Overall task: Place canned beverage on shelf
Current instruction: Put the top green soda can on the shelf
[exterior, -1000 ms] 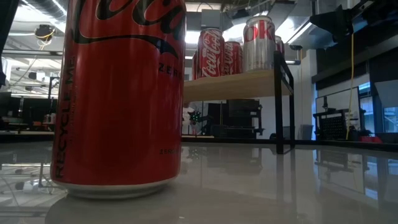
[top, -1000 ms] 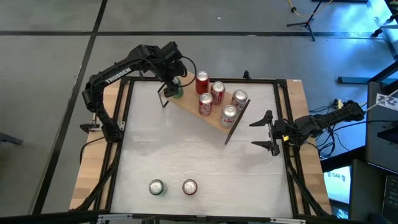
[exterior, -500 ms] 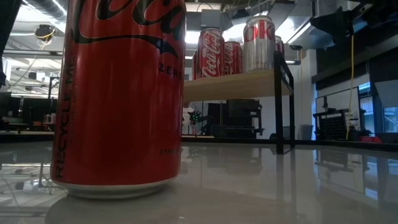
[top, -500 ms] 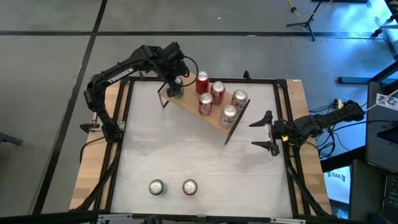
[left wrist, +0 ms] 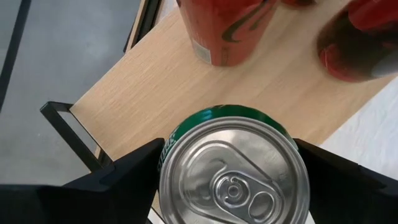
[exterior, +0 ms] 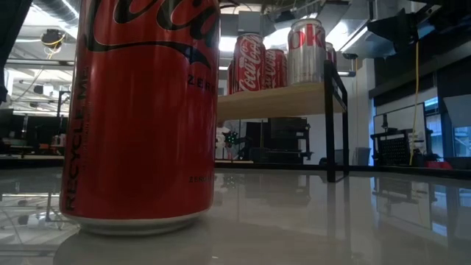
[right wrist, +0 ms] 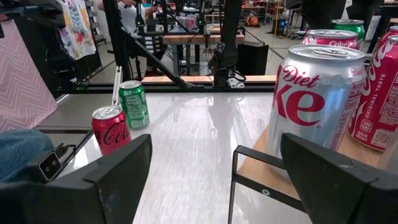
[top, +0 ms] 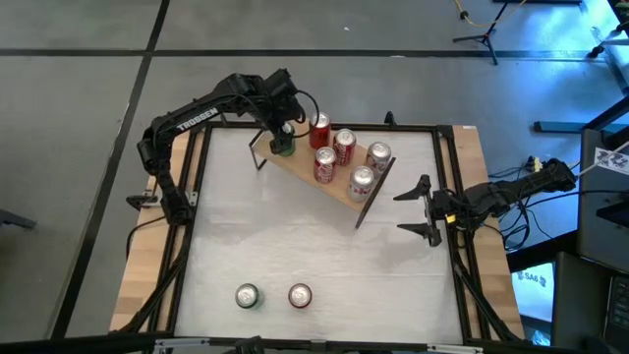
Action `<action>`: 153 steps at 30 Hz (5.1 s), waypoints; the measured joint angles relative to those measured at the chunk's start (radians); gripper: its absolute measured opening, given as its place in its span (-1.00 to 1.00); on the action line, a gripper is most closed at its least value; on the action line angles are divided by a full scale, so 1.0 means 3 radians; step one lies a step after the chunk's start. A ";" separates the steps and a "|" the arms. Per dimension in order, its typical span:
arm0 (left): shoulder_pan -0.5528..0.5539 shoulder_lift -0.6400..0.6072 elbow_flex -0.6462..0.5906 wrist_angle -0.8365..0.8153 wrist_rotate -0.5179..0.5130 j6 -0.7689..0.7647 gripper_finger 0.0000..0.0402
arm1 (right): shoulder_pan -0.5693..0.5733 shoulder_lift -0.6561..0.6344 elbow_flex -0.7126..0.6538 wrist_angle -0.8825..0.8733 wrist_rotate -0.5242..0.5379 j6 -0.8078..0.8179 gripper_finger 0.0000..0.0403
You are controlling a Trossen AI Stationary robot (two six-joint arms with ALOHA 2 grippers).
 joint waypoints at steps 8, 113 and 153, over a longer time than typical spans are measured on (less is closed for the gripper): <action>0.0001 0.0001 -0.0005 0.0043 -0.0015 -0.0261 0.61 | 0.0000 0.0001 0.0000 0.0000 -0.0001 0.0000 0.73; -0.1373 -0.2096 -0.3385 0.2682 -0.0612 -0.2195 0.87 | 0.0000 0.0008 0.0000 0.0009 -0.0001 0.0003 0.73; -0.1248 -0.1572 -0.3610 0.3444 -0.2324 -0.2329 0.87 | 0.0000 0.0008 0.0000 0.0006 0.0001 0.0000 0.73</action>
